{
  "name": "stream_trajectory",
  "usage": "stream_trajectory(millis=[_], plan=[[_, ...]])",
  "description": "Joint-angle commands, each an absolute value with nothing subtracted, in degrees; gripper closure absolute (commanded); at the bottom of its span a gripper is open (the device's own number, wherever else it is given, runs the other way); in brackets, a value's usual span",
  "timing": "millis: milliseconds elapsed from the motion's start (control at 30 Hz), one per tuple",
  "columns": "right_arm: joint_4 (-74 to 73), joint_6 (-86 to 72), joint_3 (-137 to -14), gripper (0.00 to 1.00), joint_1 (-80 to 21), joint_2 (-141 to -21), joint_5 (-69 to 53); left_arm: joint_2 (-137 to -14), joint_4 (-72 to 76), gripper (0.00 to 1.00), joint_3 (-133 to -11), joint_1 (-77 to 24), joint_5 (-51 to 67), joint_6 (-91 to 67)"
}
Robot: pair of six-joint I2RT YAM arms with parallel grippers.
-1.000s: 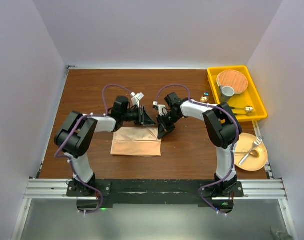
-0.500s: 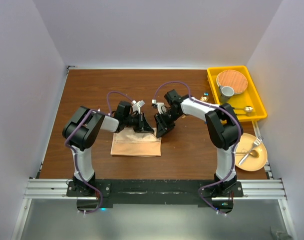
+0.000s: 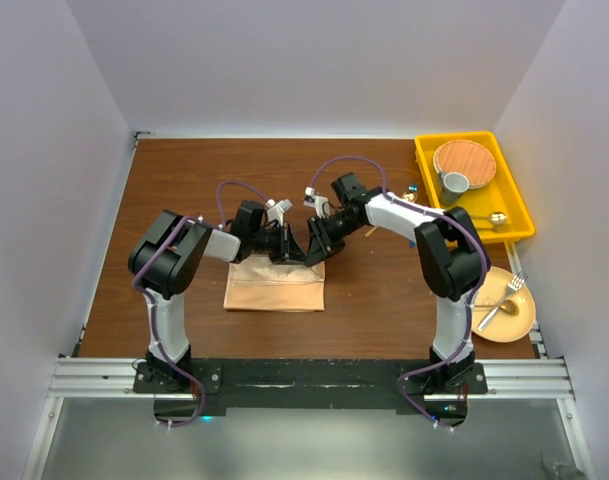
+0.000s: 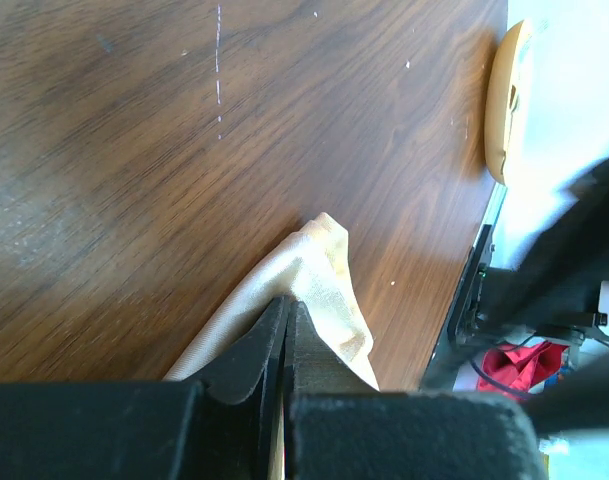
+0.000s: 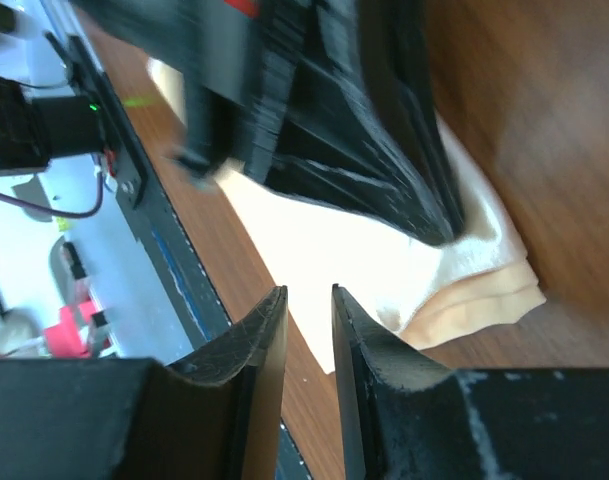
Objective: Fold the napkin into a case and place the utensils inside
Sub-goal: Smooth out the 2/3-rectangle-folded napkin on the folded napkin.
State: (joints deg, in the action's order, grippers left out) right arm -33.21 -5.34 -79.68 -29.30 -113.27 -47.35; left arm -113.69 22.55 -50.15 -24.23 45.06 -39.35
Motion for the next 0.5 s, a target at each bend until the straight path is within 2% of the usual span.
stream_trajectory(millis=[0,167,233,367,400,467], plan=[[-29.4,-7.6,-74.8,0.72,-28.4,-114.8,-48.3,-116.2,18.3,0.99,-50.6,-23.8,41.0,-35.4],[-26.6,-9.4,-71.5,0.73,-27.8,-119.0,-47.2,-116.5,18.0,0.98,-51.0,-23.6,41.4,-34.5],[-26.3,-9.8,-70.8,0.75,-27.8,-119.9,-45.4,-116.3,18.4,0.94,-51.4,-23.0,42.2,-34.2],[-26.9,-10.2,-70.7,0.75,-27.9,-121.4,-42.5,-109.8,19.7,0.77,-51.9,-22.2,51.1,-28.6],[-26.8,-10.5,-70.6,0.75,-27.9,-121.5,-42.1,-107.9,18.5,0.71,-51.8,-22.2,52.9,-26.7],[-26.4,-11.0,-70.4,0.75,-27.8,-121.5,-41.0,-103.2,10.6,0.66,-52.3,-22.1,57.9,-20.1]])
